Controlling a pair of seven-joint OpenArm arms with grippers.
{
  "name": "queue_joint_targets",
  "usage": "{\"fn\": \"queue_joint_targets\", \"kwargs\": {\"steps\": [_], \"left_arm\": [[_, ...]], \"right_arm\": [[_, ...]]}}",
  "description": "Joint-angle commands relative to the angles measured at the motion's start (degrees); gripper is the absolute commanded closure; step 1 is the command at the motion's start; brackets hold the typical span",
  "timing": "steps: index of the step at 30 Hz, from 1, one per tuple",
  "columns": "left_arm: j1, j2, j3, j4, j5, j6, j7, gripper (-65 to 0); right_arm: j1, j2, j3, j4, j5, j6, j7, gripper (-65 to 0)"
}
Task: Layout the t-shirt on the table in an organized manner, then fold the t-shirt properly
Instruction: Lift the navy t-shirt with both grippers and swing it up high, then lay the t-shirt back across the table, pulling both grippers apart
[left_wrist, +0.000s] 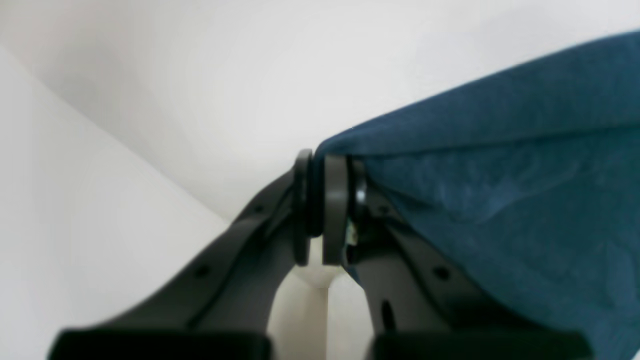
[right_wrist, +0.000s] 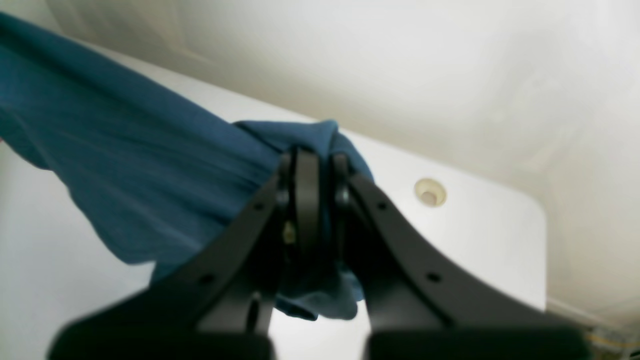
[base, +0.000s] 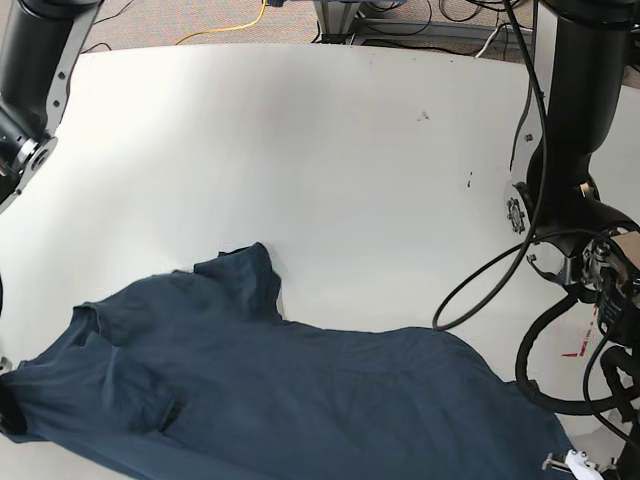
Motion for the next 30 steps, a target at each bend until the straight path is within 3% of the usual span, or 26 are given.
{"fn": "queue_joint_targets", "kwargs": {"steps": [1, 12, 18, 23, 30], "left_arm": [[-3.7, -0.6, -0.1, -0.6, 0.8, 0.6, -0.9, 0.0], [-11.6, -0.6, -0.3, -8.3, 0.8, 0.6, -0.8, 0.0], [-13.8, -0.6, -0.4, -10.5, 0.7, 0.6, -0.8, 0.0], [-13.0, -0.6, -0.4, -10.6, 0.6, 0.6, -0.4, 0.0], [-6.1, -0.8, -0.5, -10.4, 0.4, 0.6, 0.6, 0.0]], "right_arm": [[4.9, 2.5, -1.4, -1.0, 0.4, 0.0, 2.1, 0.0], [22.9, 6.8, -15.4, -7.7, 0.4, 0.0, 3.4, 0.0], [27.9, 7.8, -20.6, -7.8, 0.9, 0.0, 3.3, 0.0], [26.8, 9.1, -20.9, -7.8, 1.0, 0.0, 1.8, 0.0], [14.9, 10.5, -15.6, -3.9, 4.1, 0.0, 1.7, 0.0]]}}
